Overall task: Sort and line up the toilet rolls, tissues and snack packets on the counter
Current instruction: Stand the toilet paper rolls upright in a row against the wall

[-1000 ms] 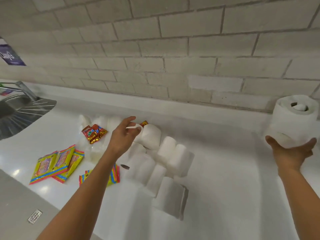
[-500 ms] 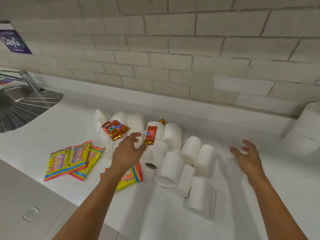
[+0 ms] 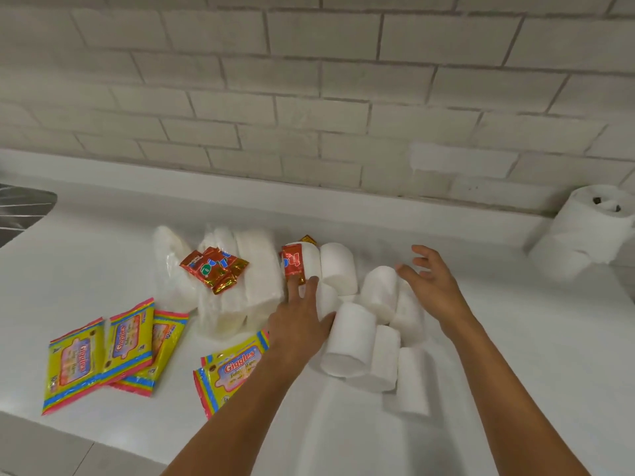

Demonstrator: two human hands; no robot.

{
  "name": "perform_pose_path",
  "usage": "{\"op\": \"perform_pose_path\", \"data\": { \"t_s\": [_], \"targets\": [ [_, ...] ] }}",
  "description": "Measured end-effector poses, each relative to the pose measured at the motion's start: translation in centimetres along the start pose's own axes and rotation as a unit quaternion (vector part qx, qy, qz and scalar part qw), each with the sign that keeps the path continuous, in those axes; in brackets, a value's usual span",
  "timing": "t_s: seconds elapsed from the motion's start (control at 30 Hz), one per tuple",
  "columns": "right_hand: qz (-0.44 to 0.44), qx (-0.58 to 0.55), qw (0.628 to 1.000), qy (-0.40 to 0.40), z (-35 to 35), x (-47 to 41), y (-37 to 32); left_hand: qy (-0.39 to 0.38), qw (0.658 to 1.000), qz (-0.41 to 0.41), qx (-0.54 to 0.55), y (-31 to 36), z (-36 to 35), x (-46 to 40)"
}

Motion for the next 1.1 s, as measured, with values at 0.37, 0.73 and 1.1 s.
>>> {"op": "perform_pose_path", "data": {
  "t_s": [0.37,0.73,1.1],
  "targets": [
    [-0.004,-0.038,0.999,0.008,-0.9,0.9,-1.3,0.012,0.993,-0.068,0.093,-0.6,4.1,0.4],
    [0.012,-0.218,0.962,-0.166,0.3,2.1,-3.5,0.077,0.907,-0.185,0.372,5.2,10.9,0.5],
    [0.036,-0.293,0.934,-0.199,10.3,3.4,-0.4,0.016,0.872,-0.263,0.413,18.5,6.0,1.1]
  ]
}}
Point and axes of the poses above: each hand's wrist, its own x-axis away from the middle knuckle, its own z-axis out of the back of the hand, y = z × x, the point moved 2 cm from there along -x, towards the middle knuckle, and after that the axes turned 9 degrees about -y, right-handed, at the moved point
